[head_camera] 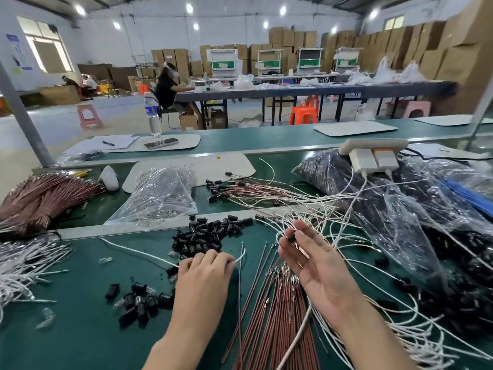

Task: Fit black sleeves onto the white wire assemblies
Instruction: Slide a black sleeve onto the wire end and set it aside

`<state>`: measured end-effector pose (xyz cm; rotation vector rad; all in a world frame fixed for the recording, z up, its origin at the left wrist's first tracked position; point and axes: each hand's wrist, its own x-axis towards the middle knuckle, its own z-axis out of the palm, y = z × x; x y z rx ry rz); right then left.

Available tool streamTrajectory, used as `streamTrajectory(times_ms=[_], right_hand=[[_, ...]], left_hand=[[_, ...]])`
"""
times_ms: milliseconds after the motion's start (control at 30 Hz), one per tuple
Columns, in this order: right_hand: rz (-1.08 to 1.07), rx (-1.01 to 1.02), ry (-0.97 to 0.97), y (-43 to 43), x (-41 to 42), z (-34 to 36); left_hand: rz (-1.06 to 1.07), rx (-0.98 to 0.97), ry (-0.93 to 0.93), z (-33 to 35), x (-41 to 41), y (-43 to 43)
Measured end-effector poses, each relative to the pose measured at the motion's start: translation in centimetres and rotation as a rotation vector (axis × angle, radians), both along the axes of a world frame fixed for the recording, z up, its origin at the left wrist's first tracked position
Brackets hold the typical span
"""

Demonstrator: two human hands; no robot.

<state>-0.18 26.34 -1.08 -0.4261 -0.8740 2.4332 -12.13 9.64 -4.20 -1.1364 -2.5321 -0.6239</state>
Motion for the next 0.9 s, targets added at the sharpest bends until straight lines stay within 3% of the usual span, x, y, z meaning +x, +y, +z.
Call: streamTrajectory(times_ms=[167, 233, 467, 900], right_hand=[[-0.001, 0.012, -0.027, 0.0, -0.2, -0.2], [0.017, 0.027, -0.041, -0.2, -0.3, -0.2], [0.098, 0.055, -0.061, -1.0, -0.4, 0.0], [0.192, 0.042, -0.051, -1.3, -0.1, -0.2]], left_hand=[[-0.183, 0.362, -0.286, 0.0, 0.4, -0.8], [-0.273, 0.429, -0.284, 0.4, 1.0, -1.0], [-0.398, 0.439, -0.216, 0.8, 1.8, -0.9], [-0.395, 0.401, -0.183, 0.4, 1.9, -0.8]])
